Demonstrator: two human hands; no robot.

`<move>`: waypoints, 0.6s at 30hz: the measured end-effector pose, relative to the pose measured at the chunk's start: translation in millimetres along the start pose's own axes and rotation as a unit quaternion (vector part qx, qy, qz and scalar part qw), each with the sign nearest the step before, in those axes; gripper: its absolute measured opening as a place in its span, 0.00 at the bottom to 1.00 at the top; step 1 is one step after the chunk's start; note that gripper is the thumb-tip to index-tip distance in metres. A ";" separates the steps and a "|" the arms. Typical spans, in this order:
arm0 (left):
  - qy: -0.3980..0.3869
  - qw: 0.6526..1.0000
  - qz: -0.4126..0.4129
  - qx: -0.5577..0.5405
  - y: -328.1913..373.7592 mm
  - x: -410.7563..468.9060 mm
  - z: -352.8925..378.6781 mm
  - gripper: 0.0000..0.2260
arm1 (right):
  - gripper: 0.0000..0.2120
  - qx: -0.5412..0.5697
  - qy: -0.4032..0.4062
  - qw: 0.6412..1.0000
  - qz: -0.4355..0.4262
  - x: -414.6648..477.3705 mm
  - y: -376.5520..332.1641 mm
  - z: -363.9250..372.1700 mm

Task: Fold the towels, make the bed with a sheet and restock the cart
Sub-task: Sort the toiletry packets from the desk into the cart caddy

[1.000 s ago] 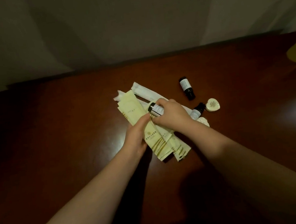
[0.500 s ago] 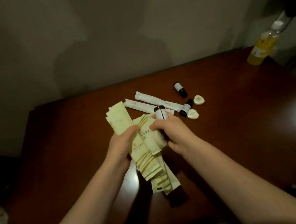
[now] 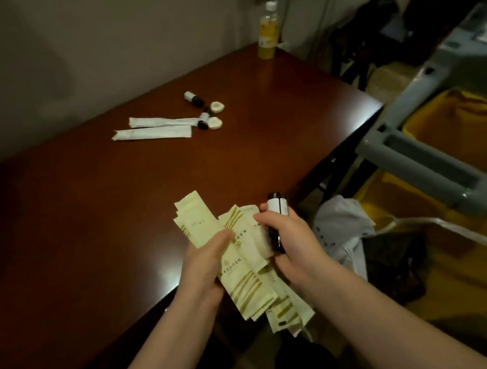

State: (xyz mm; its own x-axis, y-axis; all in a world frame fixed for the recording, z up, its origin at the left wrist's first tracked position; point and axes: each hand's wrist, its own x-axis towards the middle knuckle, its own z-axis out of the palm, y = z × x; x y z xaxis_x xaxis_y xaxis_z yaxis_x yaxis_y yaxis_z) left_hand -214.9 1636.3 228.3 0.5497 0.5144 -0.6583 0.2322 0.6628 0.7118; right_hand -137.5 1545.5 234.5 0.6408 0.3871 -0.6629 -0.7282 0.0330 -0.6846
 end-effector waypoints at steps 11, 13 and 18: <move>-0.136 0.984 0.087 0.070 -92.8 -108.0 165.6 0.18 | 0.12 0.150 0.025 0.985 -0.087 -109.5 -50.1 -207.7; -0.152 0.980 0.100 0.075 -126.9 -131.4 211.2 0.17 | 0.14 0.146 0.021 0.983 -0.112 -128.4 -60.2 -267.8; -0.174 0.977 0.092 0.077 -193.0 -183.4 323.4 0.18 | 0.18 0.085 0.017 0.983 -0.164 -171.8 -104.0 -397.6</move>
State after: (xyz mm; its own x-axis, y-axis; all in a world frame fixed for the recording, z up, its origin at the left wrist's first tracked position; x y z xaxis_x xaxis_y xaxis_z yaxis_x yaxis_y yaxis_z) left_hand -101.0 1238.0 290.8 0.8271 0.3834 -0.4109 0.2071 0.4718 0.8570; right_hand -75.3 1109.2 299.1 0.8535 0.2998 -0.4263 -0.5092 0.3055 -0.8046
